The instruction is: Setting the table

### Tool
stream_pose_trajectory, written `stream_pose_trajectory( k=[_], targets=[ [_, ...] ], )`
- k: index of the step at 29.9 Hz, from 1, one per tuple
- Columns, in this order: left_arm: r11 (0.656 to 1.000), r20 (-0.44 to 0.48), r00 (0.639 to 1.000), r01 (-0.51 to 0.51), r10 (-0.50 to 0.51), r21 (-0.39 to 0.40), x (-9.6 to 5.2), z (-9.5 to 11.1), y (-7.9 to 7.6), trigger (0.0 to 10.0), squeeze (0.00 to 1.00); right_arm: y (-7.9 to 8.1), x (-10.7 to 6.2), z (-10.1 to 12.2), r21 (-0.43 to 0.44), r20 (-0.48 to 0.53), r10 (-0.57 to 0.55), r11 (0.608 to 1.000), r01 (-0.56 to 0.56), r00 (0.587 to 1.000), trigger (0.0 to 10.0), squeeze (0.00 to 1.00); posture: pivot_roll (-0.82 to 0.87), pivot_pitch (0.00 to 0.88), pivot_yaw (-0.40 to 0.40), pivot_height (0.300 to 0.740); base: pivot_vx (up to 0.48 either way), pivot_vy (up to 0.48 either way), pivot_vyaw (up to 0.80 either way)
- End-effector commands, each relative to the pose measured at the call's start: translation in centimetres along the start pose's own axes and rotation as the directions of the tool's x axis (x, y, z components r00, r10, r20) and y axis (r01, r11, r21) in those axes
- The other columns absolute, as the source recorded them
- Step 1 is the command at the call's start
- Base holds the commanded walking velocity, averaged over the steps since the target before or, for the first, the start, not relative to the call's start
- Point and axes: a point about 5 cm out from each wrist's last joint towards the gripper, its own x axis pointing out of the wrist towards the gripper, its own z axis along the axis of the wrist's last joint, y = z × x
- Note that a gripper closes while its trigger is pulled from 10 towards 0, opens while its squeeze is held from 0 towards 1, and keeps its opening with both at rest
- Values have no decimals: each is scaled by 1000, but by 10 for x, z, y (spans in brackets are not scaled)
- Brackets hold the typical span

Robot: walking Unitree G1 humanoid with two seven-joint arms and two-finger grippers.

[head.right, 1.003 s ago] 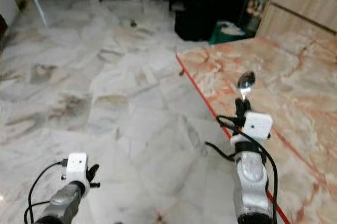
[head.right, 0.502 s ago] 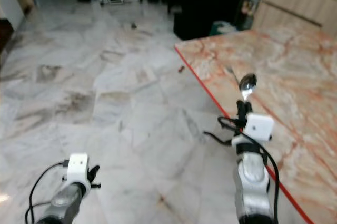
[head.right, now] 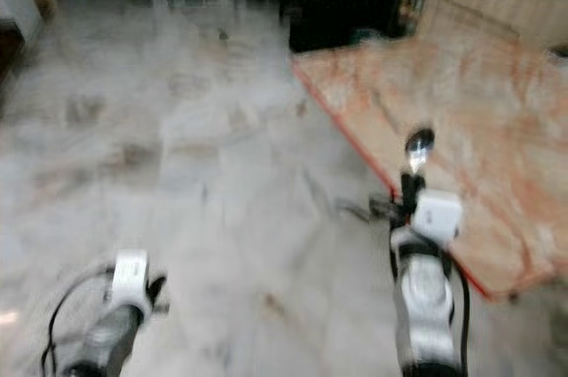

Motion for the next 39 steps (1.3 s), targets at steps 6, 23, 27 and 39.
stream_pose_trajectory(
  k=[6,23,27,39],
  targets=[
    [1000,-8,1000,5,-5,0,1,0,-2,10000,0,-4,-15,-40,-30,-197,44,998,-51,979,10000,0,64,0,-27,727,0,0,0],
    [1000,-22,1000,-3,3,2,1,-1,0,10000,0,-16,-84,-123,-23,-678,23,998,-52,735,10000,0,64,0,-19,727,0,0,0],
    [1000,-26,1000,-4,4,1,1,-1,1,10000,0,-13,-95,-131,-7,-725,14,1000,-29,688,10000,0,67,0,-20,727,0,0,0],
    [1000,-64,998,-7,7,-3,-1,-8,4,10000,0,-27,-121,-142,-38,-781,-145,982,186,607,10000,0,66,0,-16,727,0,0,0]
  ],
)
